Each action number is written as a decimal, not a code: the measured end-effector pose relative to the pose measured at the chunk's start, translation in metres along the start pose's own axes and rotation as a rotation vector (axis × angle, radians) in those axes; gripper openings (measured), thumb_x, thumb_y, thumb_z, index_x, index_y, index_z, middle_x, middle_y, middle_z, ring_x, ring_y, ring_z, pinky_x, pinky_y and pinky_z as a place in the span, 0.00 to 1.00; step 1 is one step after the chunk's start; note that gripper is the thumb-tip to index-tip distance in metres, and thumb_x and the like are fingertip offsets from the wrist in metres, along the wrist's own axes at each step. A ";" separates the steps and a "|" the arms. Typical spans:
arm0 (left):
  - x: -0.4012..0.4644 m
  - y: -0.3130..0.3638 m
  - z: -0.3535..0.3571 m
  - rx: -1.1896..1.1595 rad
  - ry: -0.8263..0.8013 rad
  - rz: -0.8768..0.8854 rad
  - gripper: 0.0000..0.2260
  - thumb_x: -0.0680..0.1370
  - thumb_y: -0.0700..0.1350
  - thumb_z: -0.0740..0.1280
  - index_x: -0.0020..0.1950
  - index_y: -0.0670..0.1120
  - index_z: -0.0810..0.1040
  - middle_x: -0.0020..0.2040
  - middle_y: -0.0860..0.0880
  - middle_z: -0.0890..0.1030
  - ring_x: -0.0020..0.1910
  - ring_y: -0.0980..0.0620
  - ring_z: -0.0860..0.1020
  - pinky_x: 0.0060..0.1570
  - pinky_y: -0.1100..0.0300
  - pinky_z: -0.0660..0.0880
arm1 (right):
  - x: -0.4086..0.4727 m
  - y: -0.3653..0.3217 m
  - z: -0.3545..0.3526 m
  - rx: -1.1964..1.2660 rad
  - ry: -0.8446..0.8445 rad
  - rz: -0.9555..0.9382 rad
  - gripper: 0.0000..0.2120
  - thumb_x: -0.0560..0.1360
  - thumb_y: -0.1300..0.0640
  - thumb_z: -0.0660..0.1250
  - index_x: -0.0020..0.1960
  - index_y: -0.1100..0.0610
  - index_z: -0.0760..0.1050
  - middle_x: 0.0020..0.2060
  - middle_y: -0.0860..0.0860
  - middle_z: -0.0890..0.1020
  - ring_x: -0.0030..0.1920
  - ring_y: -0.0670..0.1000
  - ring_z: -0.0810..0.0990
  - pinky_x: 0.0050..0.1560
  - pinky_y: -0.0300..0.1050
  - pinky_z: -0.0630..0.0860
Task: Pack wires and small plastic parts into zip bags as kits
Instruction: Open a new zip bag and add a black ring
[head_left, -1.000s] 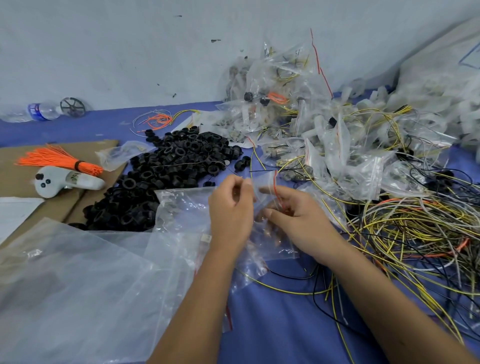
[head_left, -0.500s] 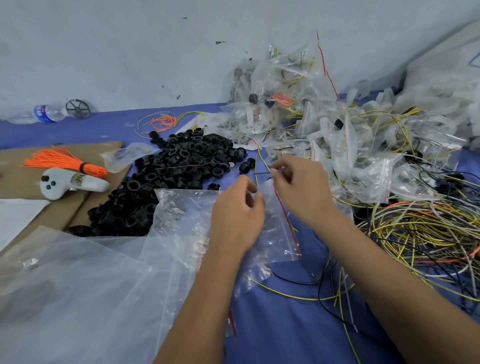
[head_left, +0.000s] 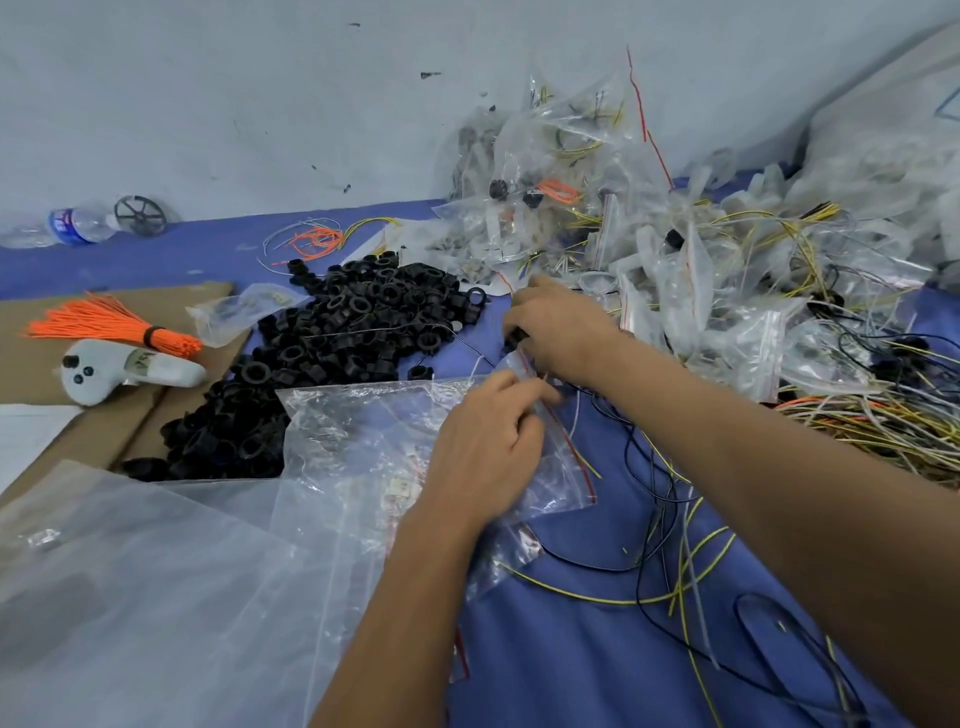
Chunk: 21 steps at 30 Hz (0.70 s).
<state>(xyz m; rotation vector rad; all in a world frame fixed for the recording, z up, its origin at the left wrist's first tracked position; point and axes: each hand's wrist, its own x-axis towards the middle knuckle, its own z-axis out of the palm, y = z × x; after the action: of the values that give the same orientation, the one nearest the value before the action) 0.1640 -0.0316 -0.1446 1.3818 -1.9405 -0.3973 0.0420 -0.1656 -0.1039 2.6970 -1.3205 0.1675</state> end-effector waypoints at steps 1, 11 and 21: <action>-0.001 0.000 0.000 -0.012 0.016 0.001 0.15 0.75 0.44 0.56 0.53 0.51 0.81 0.49 0.53 0.78 0.48 0.51 0.77 0.51 0.50 0.75 | -0.010 0.000 -0.003 0.100 0.048 0.067 0.13 0.78 0.61 0.66 0.60 0.54 0.82 0.55 0.54 0.80 0.61 0.56 0.72 0.56 0.51 0.74; 0.002 -0.002 0.008 -0.270 0.197 -0.145 0.13 0.79 0.44 0.70 0.35 0.46 0.75 0.28 0.56 0.72 0.29 0.59 0.69 0.33 0.65 0.66 | -0.135 -0.021 -0.011 1.489 0.414 0.537 0.02 0.76 0.67 0.71 0.47 0.63 0.78 0.38 0.62 0.84 0.33 0.52 0.83 0.31 0.40 0.77; -0.001 0.017 0.011 -0.466 0.234 -0.101 0.06 0.75 0.34 0.66 0.46 0.44 0.76 0.34 0.47 0.78 0.33 0.49 0.77 0.35 0.54 0.74 | -0.133 -0.045 0.003 1.490 0.375 0.420 0.03 0.79 0.65 0.69 0.52 0.62 0.77 0.38 0.60 0.84 0.32 0.55 0.83 0.31 0.45 0.79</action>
<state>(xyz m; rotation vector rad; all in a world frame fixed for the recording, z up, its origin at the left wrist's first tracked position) 0.1451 -0.0263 -0.1421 1.1614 -1.4741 -0.6576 -0.0038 -0.0355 -0.1313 2.7588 -2.0335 2.3604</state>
